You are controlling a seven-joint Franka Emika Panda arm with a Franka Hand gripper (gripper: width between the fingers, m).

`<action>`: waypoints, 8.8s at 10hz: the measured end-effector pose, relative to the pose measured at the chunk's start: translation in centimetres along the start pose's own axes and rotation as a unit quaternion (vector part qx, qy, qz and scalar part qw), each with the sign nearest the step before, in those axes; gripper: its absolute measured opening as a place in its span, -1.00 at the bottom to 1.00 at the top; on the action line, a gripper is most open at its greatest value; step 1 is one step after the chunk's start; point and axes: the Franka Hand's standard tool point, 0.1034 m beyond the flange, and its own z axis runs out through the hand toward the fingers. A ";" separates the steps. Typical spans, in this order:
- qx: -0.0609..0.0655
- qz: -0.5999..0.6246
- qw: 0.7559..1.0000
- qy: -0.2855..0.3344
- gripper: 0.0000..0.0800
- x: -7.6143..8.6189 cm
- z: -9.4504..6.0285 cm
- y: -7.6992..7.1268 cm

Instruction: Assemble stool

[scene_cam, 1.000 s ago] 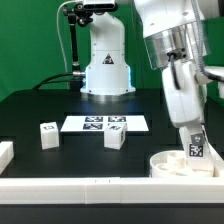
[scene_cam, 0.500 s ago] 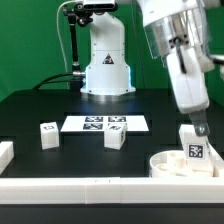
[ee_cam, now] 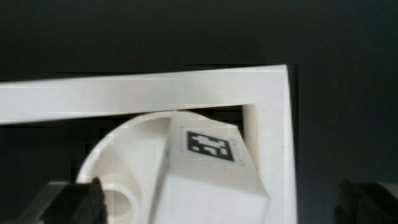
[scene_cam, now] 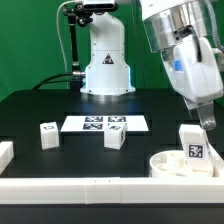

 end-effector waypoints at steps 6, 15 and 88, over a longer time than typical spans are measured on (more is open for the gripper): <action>-0.077 -0.270 0.960 0.005 0.62 -2.2 -0.7 0.3; -0.104 -0.654 0.750 0.011 0.62 -2.9 -0.4 0.5; -0.009 0.222 0.975 0.007 0.62 -0.4 1.2 -0.9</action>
Offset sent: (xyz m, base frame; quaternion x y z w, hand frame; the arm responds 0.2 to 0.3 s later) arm -0.0009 0.0037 0.0074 -0.0744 0.0248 -0.2330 0.9693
